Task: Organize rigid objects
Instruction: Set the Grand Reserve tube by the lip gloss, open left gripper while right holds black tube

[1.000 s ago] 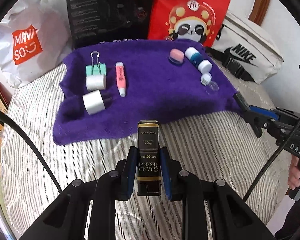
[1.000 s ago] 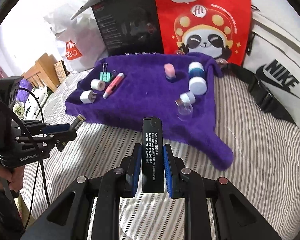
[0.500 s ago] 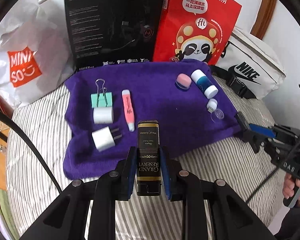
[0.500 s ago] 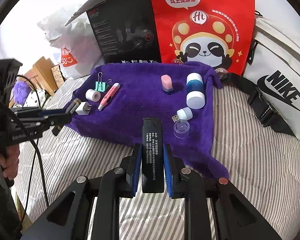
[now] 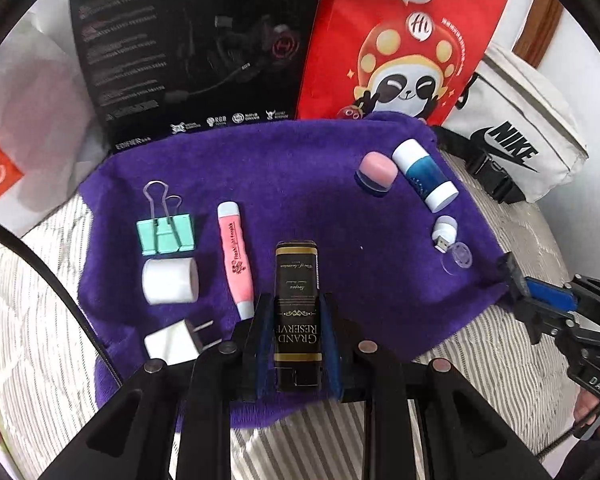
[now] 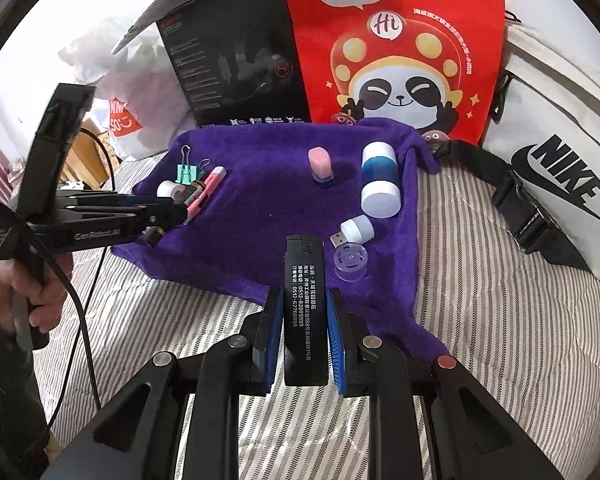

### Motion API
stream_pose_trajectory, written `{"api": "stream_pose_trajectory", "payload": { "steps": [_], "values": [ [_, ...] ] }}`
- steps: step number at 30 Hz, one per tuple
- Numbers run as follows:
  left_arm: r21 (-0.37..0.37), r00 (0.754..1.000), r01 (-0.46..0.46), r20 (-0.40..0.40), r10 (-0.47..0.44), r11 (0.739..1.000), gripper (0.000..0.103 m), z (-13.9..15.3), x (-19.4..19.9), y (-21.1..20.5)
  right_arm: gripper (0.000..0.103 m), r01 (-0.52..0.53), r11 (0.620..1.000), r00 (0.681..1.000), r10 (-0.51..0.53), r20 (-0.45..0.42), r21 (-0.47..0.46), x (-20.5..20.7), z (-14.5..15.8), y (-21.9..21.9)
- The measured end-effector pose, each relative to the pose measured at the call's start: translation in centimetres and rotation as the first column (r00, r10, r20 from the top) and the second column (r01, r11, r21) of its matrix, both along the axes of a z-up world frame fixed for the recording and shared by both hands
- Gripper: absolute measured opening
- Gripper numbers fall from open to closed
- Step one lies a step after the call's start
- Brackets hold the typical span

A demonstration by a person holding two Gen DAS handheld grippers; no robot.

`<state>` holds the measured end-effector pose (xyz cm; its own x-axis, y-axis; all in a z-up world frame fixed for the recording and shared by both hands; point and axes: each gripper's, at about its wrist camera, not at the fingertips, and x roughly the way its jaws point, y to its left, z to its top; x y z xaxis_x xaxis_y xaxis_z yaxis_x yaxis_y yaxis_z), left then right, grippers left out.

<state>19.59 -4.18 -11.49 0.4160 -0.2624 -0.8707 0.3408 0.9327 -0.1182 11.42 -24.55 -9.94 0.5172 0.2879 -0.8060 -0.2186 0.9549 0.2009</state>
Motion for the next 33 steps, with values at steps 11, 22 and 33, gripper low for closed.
{"api": "stream_pose_trajectory", "payload": {
  "steps": [11,22,33],
  "values": [
    [0.06,0.999,0.012,-0.036,-0.01,0.998,0.022,-2.4,1.5,-0.6,0.021,0.003,1.0,1.0,-0.003,-0.017,0.004,1.3,-0.7,-0.1],
    [0.099,0.999,0.029,-0.03,-0.026,0.995,0.023,-3.0,1.2,-1.3,0.022,0.013,1.0,1.0,-0.012,-0.016,0.005,1.4,-0.8,-0.2],
    [0.057,1.0,0.011,-0.021,-0.009,0.998,0.029,-1.4,-1.2,-0.4,0.022,0.008,1.0,1.0,-0.008,0.002,0.013,1.3,-0.5,-0.2]
  ]
}}
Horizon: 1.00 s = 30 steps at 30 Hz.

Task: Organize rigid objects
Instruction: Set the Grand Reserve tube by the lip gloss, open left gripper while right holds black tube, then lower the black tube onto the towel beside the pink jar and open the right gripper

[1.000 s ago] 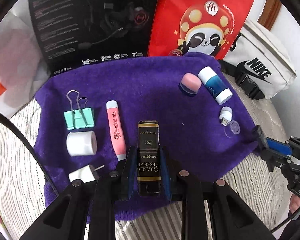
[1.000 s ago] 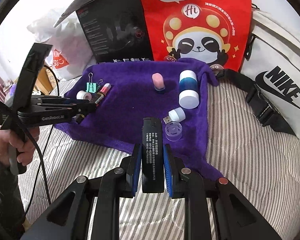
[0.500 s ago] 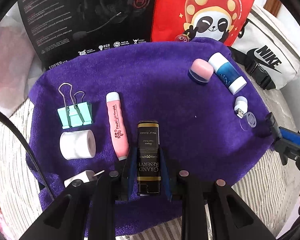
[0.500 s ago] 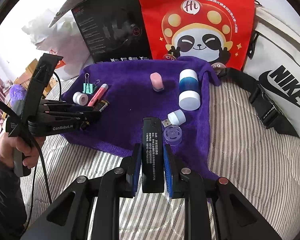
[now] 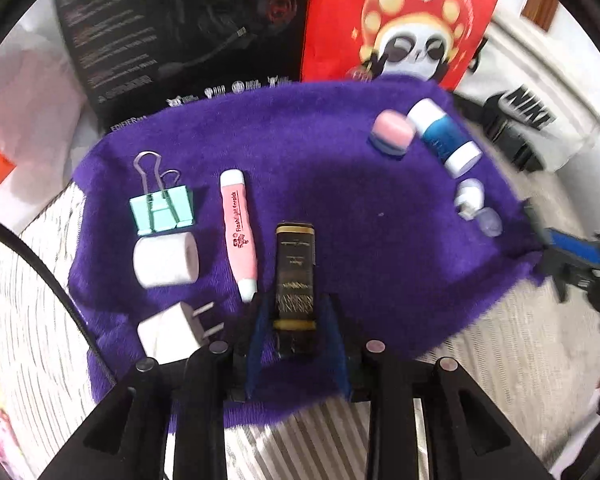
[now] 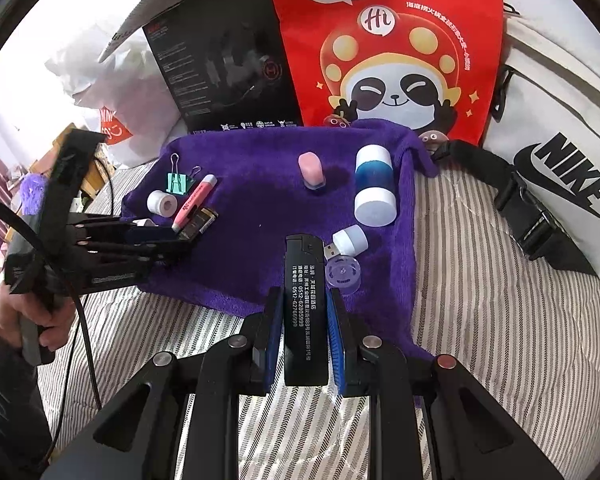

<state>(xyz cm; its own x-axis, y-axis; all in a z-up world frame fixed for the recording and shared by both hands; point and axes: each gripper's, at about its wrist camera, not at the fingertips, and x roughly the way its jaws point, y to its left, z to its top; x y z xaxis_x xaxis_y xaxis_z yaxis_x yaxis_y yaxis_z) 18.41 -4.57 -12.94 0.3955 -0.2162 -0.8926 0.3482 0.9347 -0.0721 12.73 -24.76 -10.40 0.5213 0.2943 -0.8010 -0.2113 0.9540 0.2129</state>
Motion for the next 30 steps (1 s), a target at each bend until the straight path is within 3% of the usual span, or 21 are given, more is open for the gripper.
{"api": "stream_pose_trajectory", "payload": {
  "steps": [5,12,16,20,26,30],
  "values": [
    [-0.08,0.995,-0.05,0.077,0.057,0.995,0.051,2.5,-2.9,2.8,0.022,-0.01,1.0,1.0,0.01,0.001,-0.017,0.6,0.0,0.5],
    [-0.141,0.984,-0.145,0.087,0.158,0.979,0.052,2.9,-5.5,6.8,0.022,-0.006,0.999,1.0,0.005,-0.004,-0.036,2.2,-0.1,1.6],
    [-0.183,0.983,-0.158,0.059,0.172,0.97,0.054,2.5,-6.5,8.3,0.022,0.013,1.0,1.0,-0.013,-0.019,-0.028,3.8,-0.6,2.4],
    [-0.093,0.978,-0.178,0.094,0.187,0.98,0.056,2.5,-6.8,8.4,0.022,0.063,0.998,0.997,-0.064,-0.052,-0.017,5.7,-1.8,2.8],
    [-0.163,0.973,-0.183,0.108,0.202,0.969,0.065,2.9,-7.2,9.6,0.022,0.13,0.992,0.987,-0.13,-0.097,-0.01,7.7,-3.3,2.9],
    [-0.186,0.975,-0.18,0.095,0.2,0.966,0.065,2.6,-7.1,9.8,0.022,0.131,0.991,0.986,-0.133,-0.104,-0.029,8.4,-3.8,3.5]
  ]
}}
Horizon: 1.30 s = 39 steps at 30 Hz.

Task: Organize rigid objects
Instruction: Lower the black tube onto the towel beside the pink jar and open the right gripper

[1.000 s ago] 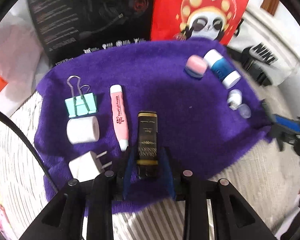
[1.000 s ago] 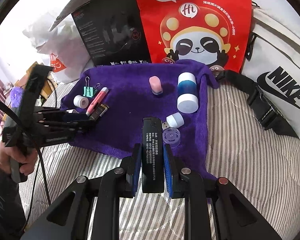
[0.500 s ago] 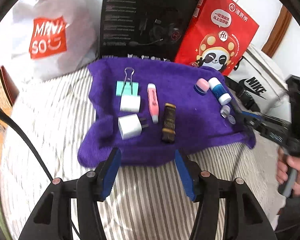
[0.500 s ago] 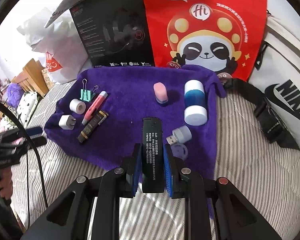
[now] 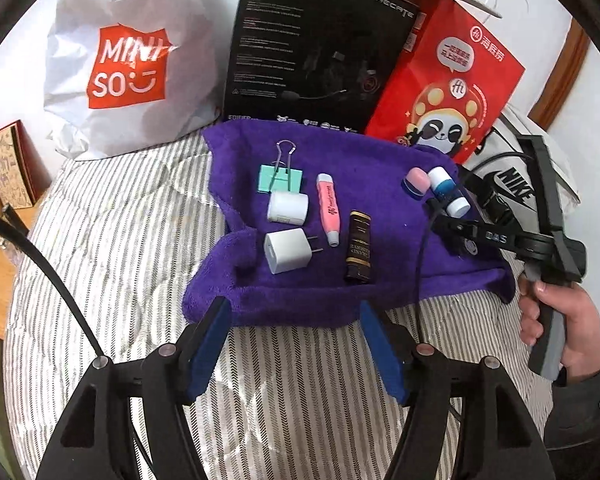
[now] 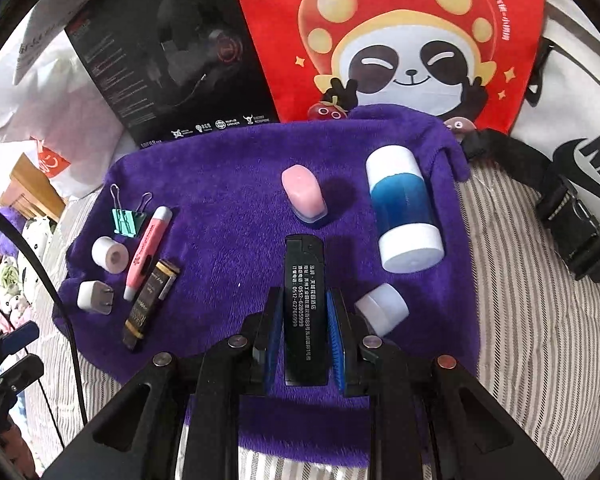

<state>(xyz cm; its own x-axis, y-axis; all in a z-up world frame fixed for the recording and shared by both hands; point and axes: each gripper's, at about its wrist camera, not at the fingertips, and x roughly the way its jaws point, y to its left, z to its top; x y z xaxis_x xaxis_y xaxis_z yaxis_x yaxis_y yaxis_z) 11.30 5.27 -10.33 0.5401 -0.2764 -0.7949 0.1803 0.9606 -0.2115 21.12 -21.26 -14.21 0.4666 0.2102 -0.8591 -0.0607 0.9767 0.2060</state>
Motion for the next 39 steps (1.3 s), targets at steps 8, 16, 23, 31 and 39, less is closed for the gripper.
{"api": "stream_pose_trajectory", "payload": {
  "steps": [8,16,23,31,39],
  "values": [
    [-0.025,1.0,0.007,-0.004,-0.007,1.0,0.065,-0.8,0.3,0.1,0.022,0.03,0.998,0.999,-0.031,-0.026,-0.047,1.1,-0.6,-0.5],
    [-0.028,1.0,0.002,-0.012,-0.003,1.0,0.065,-1.2,0.5,0.2,0.022,0.019,0.996,0.999,-0.022,-0.033,-0.085,1.6,-0.9,-0.5],
    [-0.001,1.0,0.005,-0.017,-0.005,1.0,0.066,-0.9,0.2,-0.2,0.023,-0.005,0.995,1.0,0.002,-0.028,-0.096,1.7,-1.0,-0.3],
    [0.033,1.0,0.012,-0.013,-0.012,0.999,0.068,-0.3,-0.9,-0.9,0.046,-0.068,0.994,0.997,0.065,-0.029,-0.09,0.7,-0.3,0.2],
    [0.082,1.0,0.0,-0.019,0.001,0.997,0.078,0.7,-1.7,-2.1,0.08,-0.074,0.992,0.995,0.08,0.057,-0.104,-4.7,4.0,-1.2]
  ]
}}
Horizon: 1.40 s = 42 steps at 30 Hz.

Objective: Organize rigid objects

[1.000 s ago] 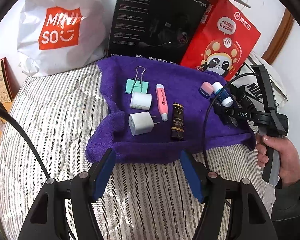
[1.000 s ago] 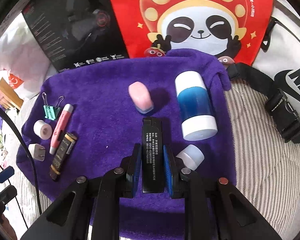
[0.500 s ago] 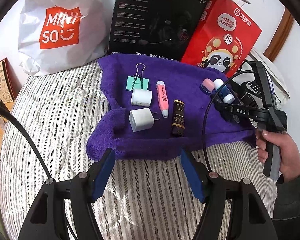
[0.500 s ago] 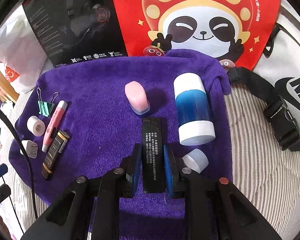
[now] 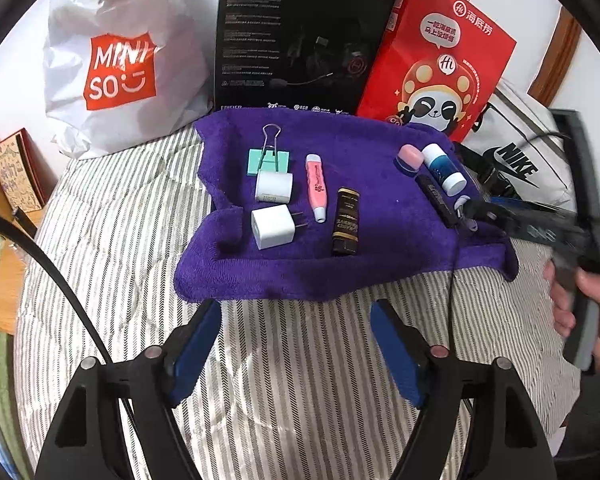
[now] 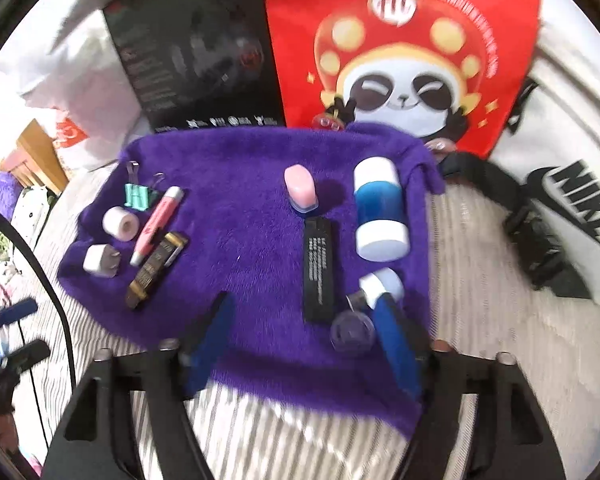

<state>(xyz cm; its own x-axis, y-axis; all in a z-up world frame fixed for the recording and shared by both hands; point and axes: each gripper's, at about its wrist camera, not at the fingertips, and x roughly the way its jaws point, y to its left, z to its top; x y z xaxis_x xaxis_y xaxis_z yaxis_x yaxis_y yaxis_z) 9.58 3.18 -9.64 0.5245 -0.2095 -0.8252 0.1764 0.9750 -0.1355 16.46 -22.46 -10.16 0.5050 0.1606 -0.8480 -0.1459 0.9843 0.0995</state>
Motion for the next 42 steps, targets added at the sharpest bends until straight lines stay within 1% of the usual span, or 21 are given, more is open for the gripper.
{"api": "stream_pose_trajectory", "payload": {
  "steps": [2,4,6,7,8,10,14,16,23,25,27,31,42],
  "values": [
    [0.013,1.0,0.004,0.012,-0.004,1.0,0.083,0.7,-0.3,-0.4,0.085,-0.005,1.0,1.0,0.005,0.017,-0.015,-1.6,1.0,-0.5],
    [0.034,1.0,0.005,0.03,-0.006,0.999,0.088,1.6,-0.8,-1.1,0.088,-0.002,1.0,1.0,0.002,0.021,-0.026,-3.0,1.6,-0.9],
    [0.062,0.999,0.008,0.048,-0.011,0.998,0.094,2.7,-1.2,-2.0,0.089,-0.003,1.0,0.999,0.004,0.032,-0.023,-4.5,2.3,-1.0],
    [0.071,0.998,0.007,0.054,-0.011,0.997,0.096,3.0,-1.3,-2.3,0.092,0.001,1.0,0.999,0.0,0.037,-0.021,-5.2,2.6,-1.2],
    [0.081,0.998,0.007,0.062,-0.012,0.997,0.098,3.5,-1.5,-2.7,0.098,0.009,1.0,0.999,-0.008,0.039,-0.024,-5.9,3.0,-1.2],
    [0.087,0.997,0.008,0.078,-0.014,0.996,0.1,4.5,-2.0,-3.5,0.103,0.019,0.999,0.998,-0.018,0.057,-0.026,-7.0,3.6,-1.3],
    [0.078,0.995,0.015,0.094,-0.023,0.997,0.101,6.1,-3.0,-4.7,0.103,0.04,0.999,0.996,-0.038,0.082,-0.019,-9.6,4.7,-1.7],
    [0.081,0.994,0.018,0.104,-0.026,0.997,0.101,6.7,-3.6,-5.4,0.103,0.06,0.998,0.995,-0.058,0.078,-0.026,-10.5,5.1,-1.9],
    [0.124,0.991,0.015,0.132,-0.032,0.992,0.101,8.2,-5.6,-7.3,0.103,0.137,0.99,0.988,-0.134,0.08,-0.044,-12.5,6.6,-2.5],
    [0.138,0.991,0.01,0.132,-0.028,0.99,0.101,8.4,-5.8,-7.4,0.103,0.15,0.988,0.986,-0.147,0.08,-0.027,-12.9,7.1,-2.8],
    [0.137,0.991,-0.002,0.136,-0.017,0.991,0.101,8.6,-6.0,-7.3,0.103,0.157,0.988,0.985,-0.156,0.071,-0.007,-13.1,7.4,-3.2],
    [0.113,0.99,-0.023,0.138,0.007,0.993,0.101,8.9,-6.5,-6.7,0.103,0.187,0.982,0.98,-0.185,0.076,-0.028,-13.4,7.9,-3.5],
    [0.137,0.99,-0.023,0.139,0.004,0.99,0.101,9.1,-7.2,-6.8,0.103,0.184,0.982,0.981,-0.181,0.064,-0.045,-14.3,7.8,-3.4]
  ]
}}
